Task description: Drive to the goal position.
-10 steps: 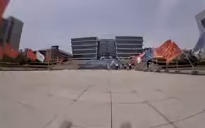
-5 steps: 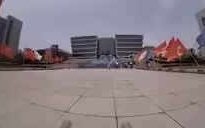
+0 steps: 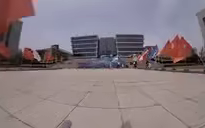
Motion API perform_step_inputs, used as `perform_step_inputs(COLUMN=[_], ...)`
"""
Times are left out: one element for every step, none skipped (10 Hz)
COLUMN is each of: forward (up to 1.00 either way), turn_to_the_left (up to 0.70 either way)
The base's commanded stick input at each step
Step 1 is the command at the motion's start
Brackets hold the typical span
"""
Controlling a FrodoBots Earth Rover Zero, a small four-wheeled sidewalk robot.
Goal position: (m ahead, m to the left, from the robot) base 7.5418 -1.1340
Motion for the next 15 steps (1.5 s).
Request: perform_step_inputs(forward=[1.0, 1.0, 1.0, 1.0, 1.0, 1.0, 1.0, 1.0, 1.0, 1.0, 1.0, 1.0, 1.0, 1.0, 1.0], turn_to_the_left=[0.0, 0.0, 0.0, -0.01, -0.01, -0.01, -0.01, -0.01, -0.01, -0.01, -0.01, -0.01, -0.01, -0.01, -0.01])
